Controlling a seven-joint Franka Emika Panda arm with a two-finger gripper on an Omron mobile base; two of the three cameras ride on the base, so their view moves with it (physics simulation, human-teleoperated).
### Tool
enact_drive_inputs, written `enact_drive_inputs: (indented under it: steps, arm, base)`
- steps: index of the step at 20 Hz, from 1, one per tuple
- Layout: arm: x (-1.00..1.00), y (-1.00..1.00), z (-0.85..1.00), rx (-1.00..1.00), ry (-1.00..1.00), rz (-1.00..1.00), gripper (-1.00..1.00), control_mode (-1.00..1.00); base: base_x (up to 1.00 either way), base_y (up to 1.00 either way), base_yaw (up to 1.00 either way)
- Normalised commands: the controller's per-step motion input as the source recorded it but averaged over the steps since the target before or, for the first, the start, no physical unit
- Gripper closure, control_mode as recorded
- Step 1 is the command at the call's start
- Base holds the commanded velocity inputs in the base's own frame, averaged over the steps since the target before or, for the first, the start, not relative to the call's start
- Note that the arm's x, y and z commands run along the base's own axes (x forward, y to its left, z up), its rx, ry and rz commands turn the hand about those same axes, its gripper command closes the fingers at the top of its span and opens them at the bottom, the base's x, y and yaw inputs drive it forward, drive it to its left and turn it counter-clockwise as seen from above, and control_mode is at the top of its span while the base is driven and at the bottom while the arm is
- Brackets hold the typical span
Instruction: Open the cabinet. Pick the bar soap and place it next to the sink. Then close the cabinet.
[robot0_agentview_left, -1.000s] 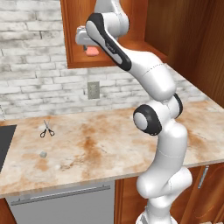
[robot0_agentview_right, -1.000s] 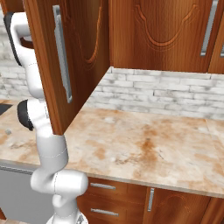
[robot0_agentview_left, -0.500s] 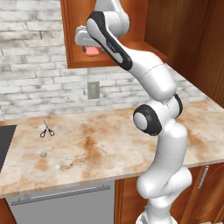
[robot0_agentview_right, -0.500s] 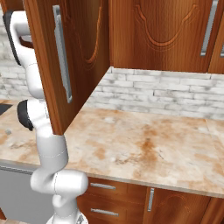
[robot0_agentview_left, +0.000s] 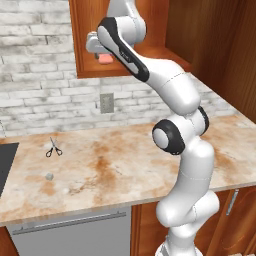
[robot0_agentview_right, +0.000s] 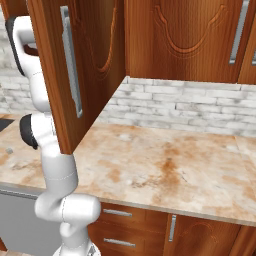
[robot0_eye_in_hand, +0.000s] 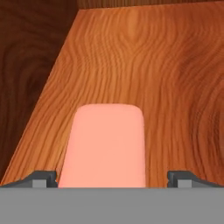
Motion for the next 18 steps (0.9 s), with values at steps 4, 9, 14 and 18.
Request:
enact_drive_inputs:
  steps: [4, 9, 14, 18]
  arm:
    - [0.18, 0.00, -0.24, -0.08, 0.00, 0.00, -1.00, -1.00]
    - [0.00, 0.07, -0.11, -0.03, 0.07, 0.00, -1.00, -1.00]
    - [0.00, 0.06, 0.00, 0.00, 0.05, 0.00, 1.00, -1.00]
    - [0.00, 0.00, 0.00, 0.00, 0.00, 0.00, 1.00, -1.00]
  base:
    - [0.00, 0.00, 0.00]
    - [0.00, 0.00, 0.00]
    - [0.00, 0.00, 0.00]
    - [0.00, 0.00, 0.00]
